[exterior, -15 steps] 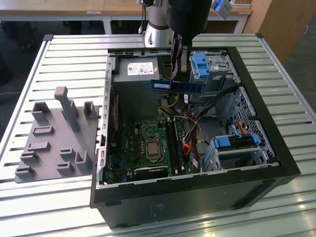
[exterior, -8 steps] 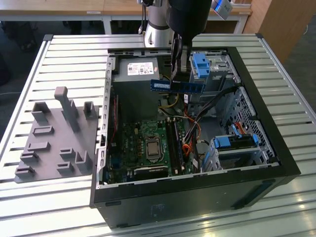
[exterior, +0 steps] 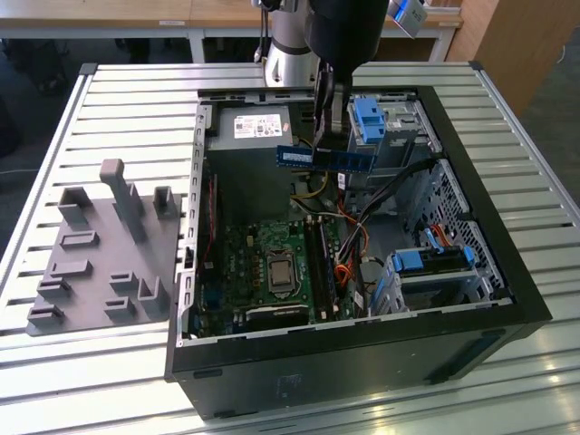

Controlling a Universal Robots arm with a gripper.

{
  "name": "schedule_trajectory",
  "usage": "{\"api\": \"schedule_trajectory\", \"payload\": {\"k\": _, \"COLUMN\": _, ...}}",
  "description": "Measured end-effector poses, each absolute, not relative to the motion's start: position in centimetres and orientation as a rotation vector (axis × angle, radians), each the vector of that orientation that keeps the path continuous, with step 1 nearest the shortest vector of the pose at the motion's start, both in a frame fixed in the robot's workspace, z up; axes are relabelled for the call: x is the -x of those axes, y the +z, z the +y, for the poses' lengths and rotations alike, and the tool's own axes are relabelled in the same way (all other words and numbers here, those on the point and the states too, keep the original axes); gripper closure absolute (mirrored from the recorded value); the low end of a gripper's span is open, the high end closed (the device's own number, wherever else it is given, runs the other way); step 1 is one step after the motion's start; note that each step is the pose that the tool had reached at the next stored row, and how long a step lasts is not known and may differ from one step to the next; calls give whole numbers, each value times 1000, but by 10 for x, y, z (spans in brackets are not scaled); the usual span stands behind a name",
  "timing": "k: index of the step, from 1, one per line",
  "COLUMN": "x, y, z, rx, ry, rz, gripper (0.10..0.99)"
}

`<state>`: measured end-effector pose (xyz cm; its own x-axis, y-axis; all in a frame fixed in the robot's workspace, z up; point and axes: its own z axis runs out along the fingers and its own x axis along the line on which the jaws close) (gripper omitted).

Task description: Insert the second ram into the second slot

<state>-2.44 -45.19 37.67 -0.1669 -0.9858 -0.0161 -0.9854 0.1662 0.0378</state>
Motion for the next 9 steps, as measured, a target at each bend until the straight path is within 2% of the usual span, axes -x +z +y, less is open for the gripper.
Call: {"api": "schedule_trajectory", "payload": {"k": 9, "x": 24, "y": 377, "z": -452, "rx": -2006, "ry": -62, "rz": -2402, "gripper": 949}}
